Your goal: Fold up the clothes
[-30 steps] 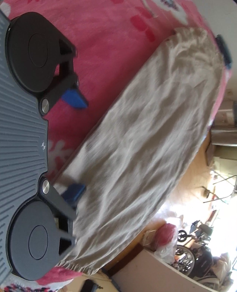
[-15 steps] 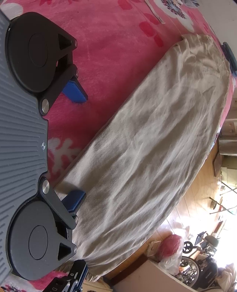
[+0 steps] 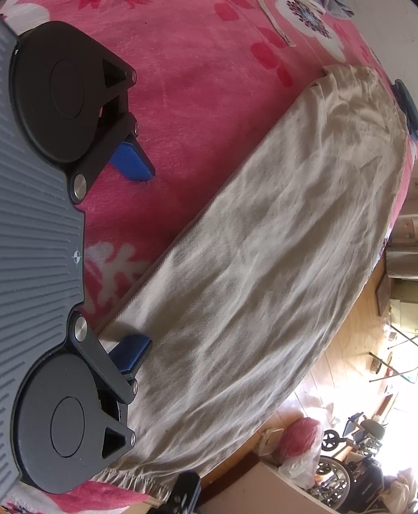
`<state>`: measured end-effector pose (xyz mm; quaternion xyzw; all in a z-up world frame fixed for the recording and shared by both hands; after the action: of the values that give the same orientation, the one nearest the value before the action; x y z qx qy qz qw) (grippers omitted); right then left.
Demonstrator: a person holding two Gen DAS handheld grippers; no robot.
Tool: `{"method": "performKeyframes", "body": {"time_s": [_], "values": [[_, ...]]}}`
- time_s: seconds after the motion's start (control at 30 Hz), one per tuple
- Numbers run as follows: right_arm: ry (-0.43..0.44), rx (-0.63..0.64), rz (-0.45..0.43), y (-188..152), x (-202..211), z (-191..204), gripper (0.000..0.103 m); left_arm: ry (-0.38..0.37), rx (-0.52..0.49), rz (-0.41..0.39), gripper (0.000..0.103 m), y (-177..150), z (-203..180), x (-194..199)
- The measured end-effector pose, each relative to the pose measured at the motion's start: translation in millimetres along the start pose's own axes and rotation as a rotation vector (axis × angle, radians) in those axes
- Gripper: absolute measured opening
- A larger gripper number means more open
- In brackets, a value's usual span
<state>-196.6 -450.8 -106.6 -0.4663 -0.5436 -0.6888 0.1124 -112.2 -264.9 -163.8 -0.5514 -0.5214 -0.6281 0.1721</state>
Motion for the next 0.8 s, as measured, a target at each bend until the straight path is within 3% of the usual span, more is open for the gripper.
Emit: {"method": "performKeyframes", "body": {"time_s": [0.1, 0.67, 0.8], "values": [[0.000, 0.010, 0.056, -11, -18, 4, 0.009, 0.000, -0.001, 0.002, 0.103, 1, 1, 0], [-0.011, 0.034, 0.022, -16, -18, 5, 0.009, 0.005, 0.016, 0.005, 0.103, 0, 1, -1], [0.039, -0.031, 0.047, -12, -14, -5, 0.011, -0.016, 0.024, 0.016, 0.103, 1, 3, -3]]}}
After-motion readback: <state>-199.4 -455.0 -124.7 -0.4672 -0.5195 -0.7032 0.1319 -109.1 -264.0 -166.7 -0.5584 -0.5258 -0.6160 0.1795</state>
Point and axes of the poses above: each gripper's, at about its wrist camera, not at the fingertips, and x roughly against the way its jaws point, z to its left, y to its top, the point moved 9 cm from there along -x, roughly the way its jaws point, and after that the axes turned 9 degrees about -y, right-handed, at the moved point
